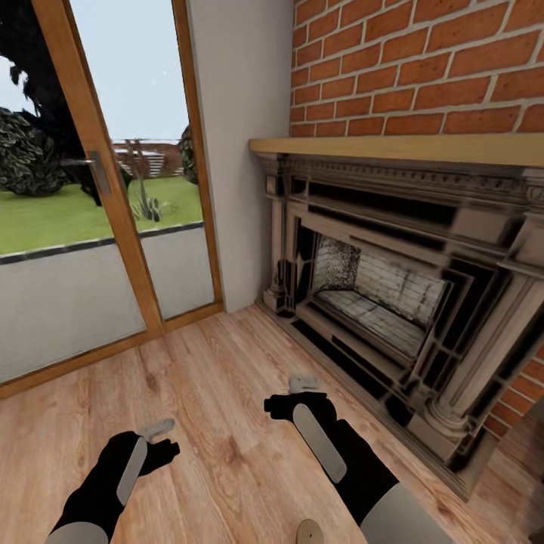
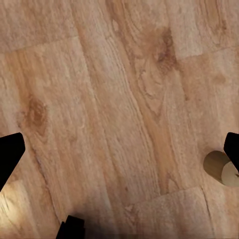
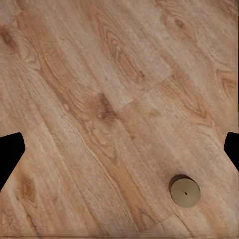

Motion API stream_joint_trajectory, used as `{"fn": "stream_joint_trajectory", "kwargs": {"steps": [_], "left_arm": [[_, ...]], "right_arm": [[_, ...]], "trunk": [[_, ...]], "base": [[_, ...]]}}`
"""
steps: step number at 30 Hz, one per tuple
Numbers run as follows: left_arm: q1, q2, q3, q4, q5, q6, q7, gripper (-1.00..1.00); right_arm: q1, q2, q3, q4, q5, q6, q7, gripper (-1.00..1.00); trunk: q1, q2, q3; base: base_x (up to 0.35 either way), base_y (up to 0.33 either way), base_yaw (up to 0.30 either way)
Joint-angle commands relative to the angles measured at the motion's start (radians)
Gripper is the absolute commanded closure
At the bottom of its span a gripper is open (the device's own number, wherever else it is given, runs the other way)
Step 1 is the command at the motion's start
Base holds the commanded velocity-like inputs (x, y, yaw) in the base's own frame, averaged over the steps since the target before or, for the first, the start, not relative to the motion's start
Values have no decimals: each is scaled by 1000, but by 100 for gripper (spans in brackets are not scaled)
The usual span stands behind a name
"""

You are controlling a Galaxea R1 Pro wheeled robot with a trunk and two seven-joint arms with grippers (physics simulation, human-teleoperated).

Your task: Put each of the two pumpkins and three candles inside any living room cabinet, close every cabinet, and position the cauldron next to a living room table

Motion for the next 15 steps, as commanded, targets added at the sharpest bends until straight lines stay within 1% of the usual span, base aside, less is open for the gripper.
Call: {"fn": "stream_joint_trajectory", "kwargs": {"steps": [1, 5, 8, 13, 15], "left_arm": [[0, 0, 0, 1, 0, 0, 0, -100], [0, 2, 0, 5, 0, 0, -1, -100], [0, 1, -1, 19, 1, -1, -1, -100], [0, 3, -3, 46, 0, -14, -1, -100], [0, 2, -4, 50, 1, -26, -2, -100]], "right_arm": [[0, 0, 0, 5, 1, 0, 0, -100], [0, 1, -1, 21, -1, -1, -1, -100], [-1, 0, -1, 10, 0, -2, -3, -100], [0, -10, -2, 2, -4, -2, -3, -100], [23, -13, -3, 4, -4, -2, -4, -100]], "trunk": [[4, -7, -3], [19, -35, -16], [31, -56, -25], [50, -91, -41], [58, -105, -47]], "base": [[0, 0, 0], [0, 0, 0], [0, 0, 0], [0, 0, 0], [0, 0, 0]]}}
